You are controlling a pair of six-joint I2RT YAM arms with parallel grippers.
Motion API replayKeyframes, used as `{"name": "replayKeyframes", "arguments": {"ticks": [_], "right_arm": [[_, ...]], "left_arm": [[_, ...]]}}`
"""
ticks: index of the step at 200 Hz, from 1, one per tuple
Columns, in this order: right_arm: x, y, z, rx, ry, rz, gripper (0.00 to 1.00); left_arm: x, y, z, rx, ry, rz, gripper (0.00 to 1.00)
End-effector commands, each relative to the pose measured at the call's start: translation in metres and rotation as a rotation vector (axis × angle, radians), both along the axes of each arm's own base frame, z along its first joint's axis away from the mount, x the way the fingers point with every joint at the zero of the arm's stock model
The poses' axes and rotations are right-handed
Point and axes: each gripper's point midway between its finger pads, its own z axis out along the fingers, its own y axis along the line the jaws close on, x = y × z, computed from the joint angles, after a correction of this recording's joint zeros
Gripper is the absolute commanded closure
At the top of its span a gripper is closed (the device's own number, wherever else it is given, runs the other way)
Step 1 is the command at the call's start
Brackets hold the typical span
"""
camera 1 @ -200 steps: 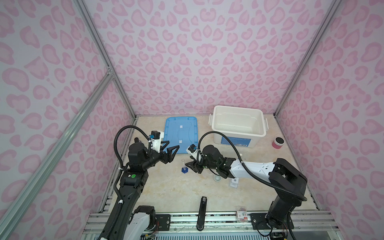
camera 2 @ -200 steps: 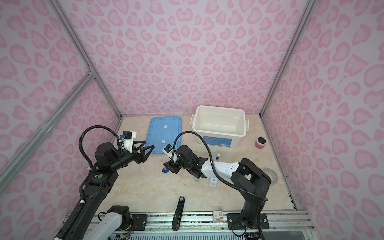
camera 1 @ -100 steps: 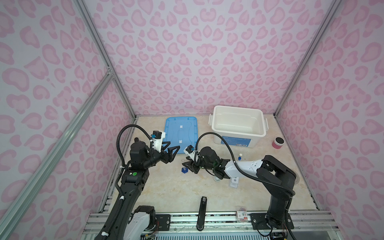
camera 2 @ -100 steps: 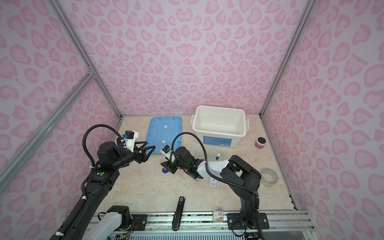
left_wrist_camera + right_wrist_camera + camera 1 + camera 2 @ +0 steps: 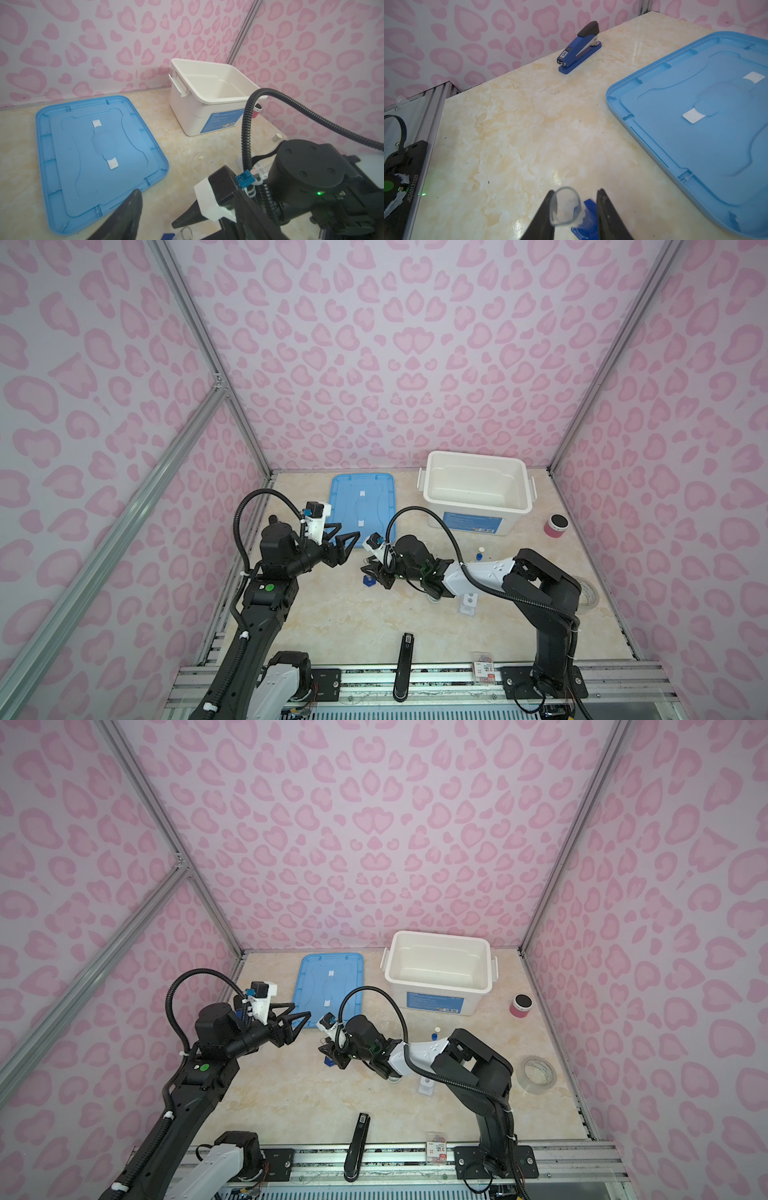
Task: Organize the chemistry lab equipment
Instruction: 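Close the right gripper on the glass graduated cylinder, then lift the cylinder with the right gripper and carry it over the white bin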
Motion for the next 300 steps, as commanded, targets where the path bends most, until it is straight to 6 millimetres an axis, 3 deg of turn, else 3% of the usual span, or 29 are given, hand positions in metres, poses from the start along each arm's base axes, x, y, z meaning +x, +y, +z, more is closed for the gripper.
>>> {"name": "replayKeyframes", "arguments": {"ticks": [1, 42, 77, 128, 178, 256, 300], "right_arm": [[0.002, 0.004, 0.002, 0.011, -0.023, -0.002, 0.71], [0.003, 0.003, 0.004, -0.002, -0.035, -0.009, 0.82], [0.002, 0.001, 0.007, -0.015, -0.042, -0.015, 0.85], [0.005, -0.016, 0.034, -0.055, -0.050, -0.032, 0.86], [0.016, -0.049, 0.088, -0.054, -0.067, -0.082, 0.85], [0.067, -0.138, 0.198, -0.052, -0.133, -0.284, 0.85], [0.103, -0.178, 0.224, -0.078, -0.170, -0.394, 0.85]], "left_arm": [[0.000, -0.001, 0.005, -0.006, -0.023, -0.007, 0.28], [-0.001, -0.001, 0.005, -0.004, -0.022, -0.010, 0.28], [-0.001, -0.001, 0.005, -0.004, -0.025, -0.011, 0.28], [-0.001, -0.003, 0.006, 0.000, -0.025, -0.019, 0.29], [0.003, 0.004, 0.009, 0.014, -0.037, 0.038, 0.31], [-0.009, -0.004, 0.018, 0.121, -0.106, 0.027, 0.31], [-0.012, -0.014, 0.021, 0.178, -0.119, 0.002, 0.34]]}}
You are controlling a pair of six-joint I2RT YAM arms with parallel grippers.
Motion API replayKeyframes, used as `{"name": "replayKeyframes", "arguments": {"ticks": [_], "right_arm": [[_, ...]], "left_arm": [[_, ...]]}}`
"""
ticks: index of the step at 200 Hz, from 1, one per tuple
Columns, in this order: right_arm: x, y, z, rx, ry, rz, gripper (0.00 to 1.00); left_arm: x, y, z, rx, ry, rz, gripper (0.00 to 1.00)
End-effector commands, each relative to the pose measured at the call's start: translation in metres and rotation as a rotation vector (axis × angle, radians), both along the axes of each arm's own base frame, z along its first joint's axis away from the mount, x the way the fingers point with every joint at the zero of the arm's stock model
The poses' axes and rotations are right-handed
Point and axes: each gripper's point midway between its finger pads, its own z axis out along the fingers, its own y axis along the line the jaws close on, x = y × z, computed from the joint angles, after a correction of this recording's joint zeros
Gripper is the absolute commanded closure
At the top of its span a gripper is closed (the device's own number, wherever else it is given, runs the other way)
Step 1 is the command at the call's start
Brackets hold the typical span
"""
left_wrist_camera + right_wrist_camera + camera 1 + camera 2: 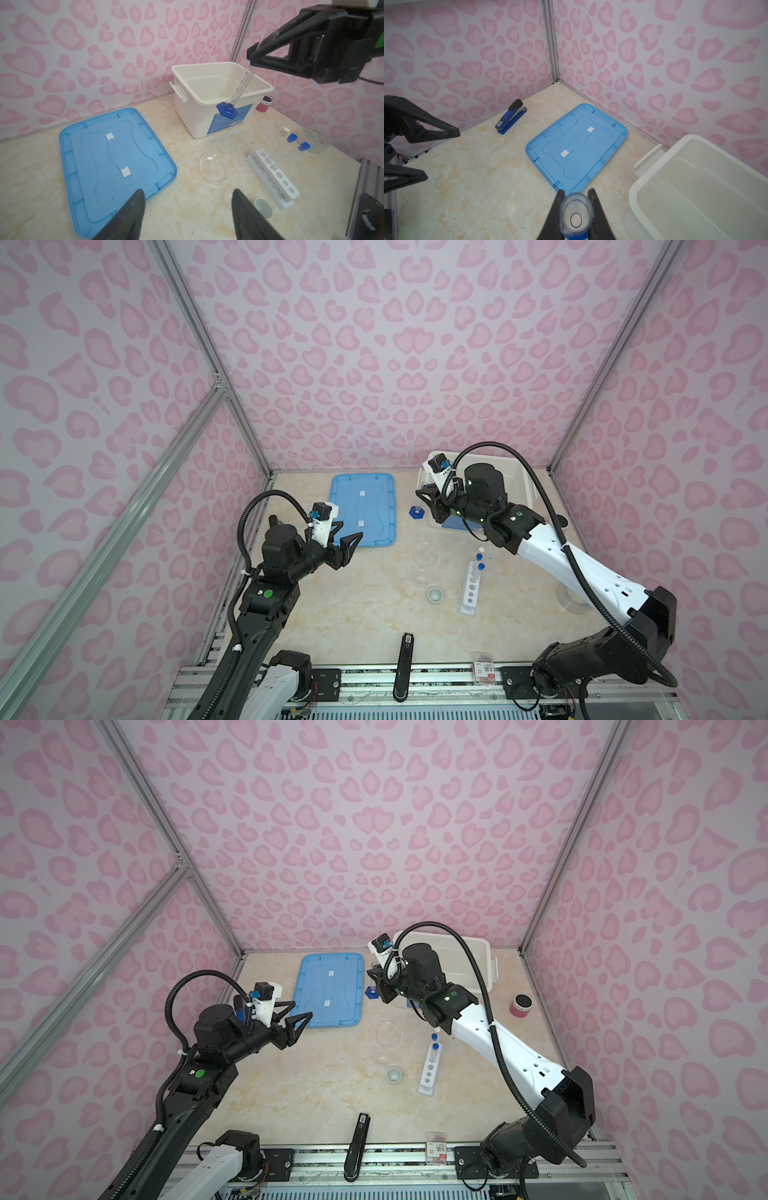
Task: Organize the chemistry lab equipment
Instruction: 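Lift the cylinder with the right gripper and carry it over the white bin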
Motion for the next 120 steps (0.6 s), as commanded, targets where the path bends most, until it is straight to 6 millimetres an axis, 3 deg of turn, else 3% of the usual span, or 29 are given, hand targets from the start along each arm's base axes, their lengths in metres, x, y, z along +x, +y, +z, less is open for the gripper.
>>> {"name": "replayKeyframes", "arguments": {"ticks": [1, 13, 15, 20, 63, 120], "right_arm": [[0.012, -0.016, -0.003, -0.059, 0.017, -0.036, 0.85], [0.025, -0.028, -0.008, -0.082, 0.021, -0.075, 0.85], [0.028, -0.030, 0.003, -0.071, 0.003, -0.081, 0.85], [0.035, -0.035, 0.007, -0.068, -0.006, -0.098, 0.85], [0.095, -0.068, 0.000, -0.096, -0.004, -0.212, 0.85], [0.163, -0.086, -0.041, -0.161, 0.031, -0.284, 0.85]], "left_arm": [[0.000, -0.001, 0.002, 0.051, -0.018, 0.005, 0.34], [0.000, -0.003, 0.002, 0.063, -0.020, 0.005, 0.34], [0.000, -0.003, 0.002, 0.066, -0.022, 0.006, 0.34], [-0.001, -0.005, 0.002, 0.070, -0.023, 0.003, 0.34], [0.001, -0.010, -0.005, 0.091, -0.009, 0.002, 0.34], [0.005, -0.010, -0.008, 0.102, 0.003, 0.011, 0.35]]}}
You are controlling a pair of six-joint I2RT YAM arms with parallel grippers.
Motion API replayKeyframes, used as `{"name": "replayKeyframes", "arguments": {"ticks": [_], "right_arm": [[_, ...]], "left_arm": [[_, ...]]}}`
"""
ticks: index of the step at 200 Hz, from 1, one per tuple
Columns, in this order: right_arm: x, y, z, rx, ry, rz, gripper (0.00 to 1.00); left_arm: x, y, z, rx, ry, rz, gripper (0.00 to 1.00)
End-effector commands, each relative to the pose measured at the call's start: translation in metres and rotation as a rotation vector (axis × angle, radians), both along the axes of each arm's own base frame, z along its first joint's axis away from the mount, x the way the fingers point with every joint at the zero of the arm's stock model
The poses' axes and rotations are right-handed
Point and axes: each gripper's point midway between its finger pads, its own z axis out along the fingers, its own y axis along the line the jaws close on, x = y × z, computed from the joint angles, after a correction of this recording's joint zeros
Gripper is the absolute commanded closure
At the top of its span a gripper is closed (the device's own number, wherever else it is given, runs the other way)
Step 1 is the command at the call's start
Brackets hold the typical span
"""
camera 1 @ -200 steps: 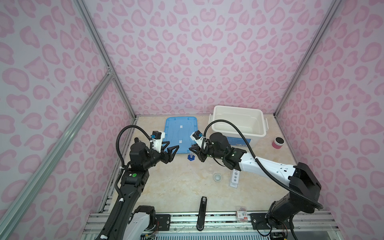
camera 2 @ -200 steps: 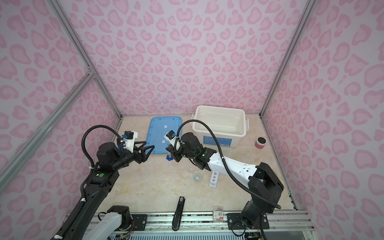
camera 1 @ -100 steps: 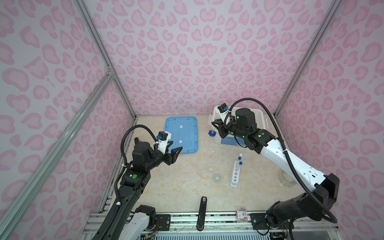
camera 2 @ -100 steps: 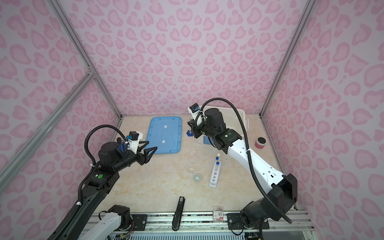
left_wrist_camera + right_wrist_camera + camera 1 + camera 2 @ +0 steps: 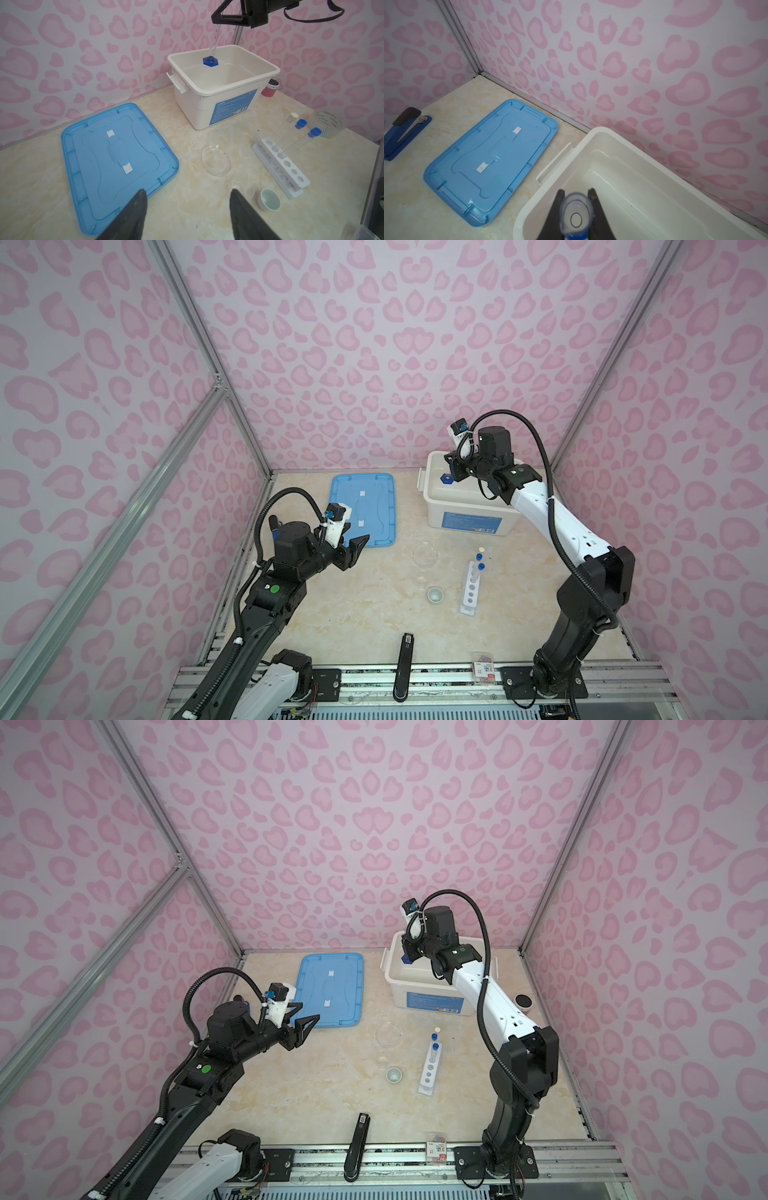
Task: Organize the chemistry lab equipment
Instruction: 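Lift the cylinder with the right gripper and carry it over the white bin, then lower the cylinder into the white bin with the right gripper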
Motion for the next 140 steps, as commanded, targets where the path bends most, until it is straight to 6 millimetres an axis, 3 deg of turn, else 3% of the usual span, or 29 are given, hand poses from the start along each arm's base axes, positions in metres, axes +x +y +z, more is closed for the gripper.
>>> {"name": "replayKeyframes", "arguments": {"ticks": [1, 79, 140], "right_arm": [[0.017, -0.003, -0.017, -0.030, 0.010, -0.013, 0.85], [0.063, -0.002, -0.072, 0.005, 0.035, -0.030, 0.85], [0.082, -0.002, -0.100, 0.039, 0.031, 0.008, 0.84]], "left_arm": [[0.002, 0.001, 0.001, 0.013, -0.005, 0.008, 0.35], [0.003, 0.006, -0.009, 0.018, 0.011, 0.038, 0.35], [0.005, 0.008, -0.015, 0.038, 0.022, 0.049, 0.36]]}}
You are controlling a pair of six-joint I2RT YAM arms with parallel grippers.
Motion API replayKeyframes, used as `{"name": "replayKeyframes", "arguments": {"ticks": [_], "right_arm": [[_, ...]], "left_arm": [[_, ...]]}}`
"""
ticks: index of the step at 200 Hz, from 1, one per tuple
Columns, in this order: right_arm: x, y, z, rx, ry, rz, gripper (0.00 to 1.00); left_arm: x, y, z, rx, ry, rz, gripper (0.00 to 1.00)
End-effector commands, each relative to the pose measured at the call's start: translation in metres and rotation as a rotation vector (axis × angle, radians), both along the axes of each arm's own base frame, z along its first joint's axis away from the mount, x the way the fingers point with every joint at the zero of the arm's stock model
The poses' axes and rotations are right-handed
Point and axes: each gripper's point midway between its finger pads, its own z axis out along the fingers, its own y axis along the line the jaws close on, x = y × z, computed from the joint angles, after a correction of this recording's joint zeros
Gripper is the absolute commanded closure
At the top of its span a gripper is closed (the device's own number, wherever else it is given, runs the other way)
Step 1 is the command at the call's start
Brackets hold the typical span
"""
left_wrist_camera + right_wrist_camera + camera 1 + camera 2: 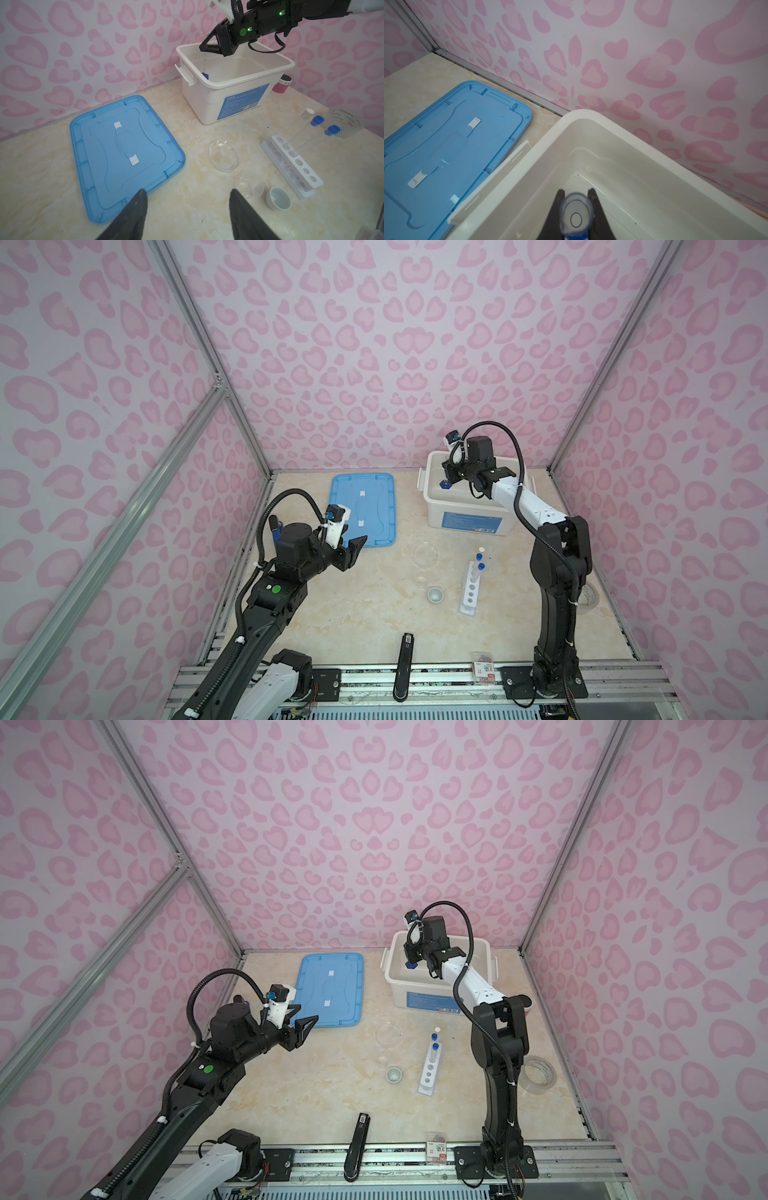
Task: Organize the chemistry lab equipment
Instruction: 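Lower the cylinder into the white bin with the right gripper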
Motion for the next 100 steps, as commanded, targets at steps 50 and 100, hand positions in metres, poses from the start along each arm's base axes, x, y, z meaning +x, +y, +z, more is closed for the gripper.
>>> {"name": "replayKeyframes", "arguments": {"ticks": [50, 100], "right_arm": [[0.027, 0.011, -0.030, 0.024, -0.013, 0.070, 0.84], [0.036, 0.014, -0.043, 0.024, -0.010, 0.085, 0.84]], "left_arm": [[0.006, -0.001, -0.007, 0.014, 0.022, 0.005, 0.36], [0.011, -0.003, -0.009, 0.018, 0.040, 0.004, 0.36]]}}
